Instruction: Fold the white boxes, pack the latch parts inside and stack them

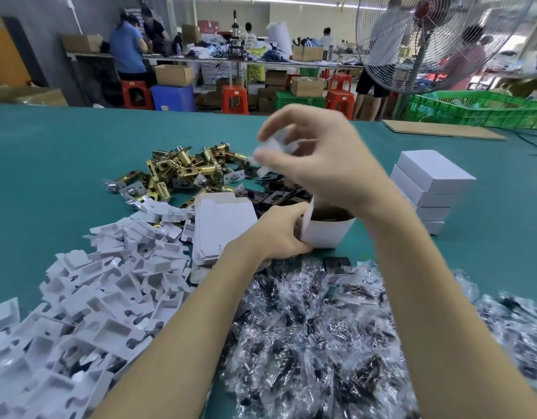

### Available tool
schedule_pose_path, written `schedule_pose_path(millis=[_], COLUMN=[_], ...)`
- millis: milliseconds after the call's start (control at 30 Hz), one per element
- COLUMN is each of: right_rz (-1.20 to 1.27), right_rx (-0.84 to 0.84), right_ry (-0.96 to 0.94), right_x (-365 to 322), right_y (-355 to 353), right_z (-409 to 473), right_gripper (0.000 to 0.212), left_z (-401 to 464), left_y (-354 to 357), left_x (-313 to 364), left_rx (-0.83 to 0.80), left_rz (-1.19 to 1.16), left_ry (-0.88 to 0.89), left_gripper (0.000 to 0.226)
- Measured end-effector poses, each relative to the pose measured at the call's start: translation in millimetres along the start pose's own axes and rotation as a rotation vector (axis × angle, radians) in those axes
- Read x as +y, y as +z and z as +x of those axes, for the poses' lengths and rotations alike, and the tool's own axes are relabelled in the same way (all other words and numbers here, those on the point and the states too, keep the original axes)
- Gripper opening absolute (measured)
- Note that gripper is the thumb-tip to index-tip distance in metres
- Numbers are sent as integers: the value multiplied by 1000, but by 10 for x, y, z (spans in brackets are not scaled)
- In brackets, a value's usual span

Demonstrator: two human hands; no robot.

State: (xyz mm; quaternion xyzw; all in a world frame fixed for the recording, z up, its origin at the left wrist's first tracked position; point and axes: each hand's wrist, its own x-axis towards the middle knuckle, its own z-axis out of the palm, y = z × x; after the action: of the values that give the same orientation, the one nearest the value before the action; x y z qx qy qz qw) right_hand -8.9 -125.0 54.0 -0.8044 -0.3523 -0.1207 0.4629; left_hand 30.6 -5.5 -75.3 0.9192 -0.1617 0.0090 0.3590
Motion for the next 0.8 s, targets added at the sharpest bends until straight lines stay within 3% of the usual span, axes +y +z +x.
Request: schedule_pose_path(millis=[100,167,333,467,567,800], right_rz=[72,121,41,129,126,4], right_rx=[94,124,23,104,148,216], right_ry=[61,108,175,152,126,139], right_x=[112,162,253,221,229,228], right_y=[-328,-531,-835,-836,-802,-668], right_z=[-81,-123,-249,-228,-195,-178], right_gripper=[15,15,22,20,21,9], left_z=[-21,-17,-10,40,55,17], left_y=[-24,-44,-45,-118,-177,-22], left_x=[-14,9,63,190,271,264], left_rx=[-13,-28,59,211,262,279], left_rz=[-51,-82,-227,-705,-897,-742], left_ry=[38,38,-39,-154,-140,-200], left_gripper=[50,45,26,21,23,25])
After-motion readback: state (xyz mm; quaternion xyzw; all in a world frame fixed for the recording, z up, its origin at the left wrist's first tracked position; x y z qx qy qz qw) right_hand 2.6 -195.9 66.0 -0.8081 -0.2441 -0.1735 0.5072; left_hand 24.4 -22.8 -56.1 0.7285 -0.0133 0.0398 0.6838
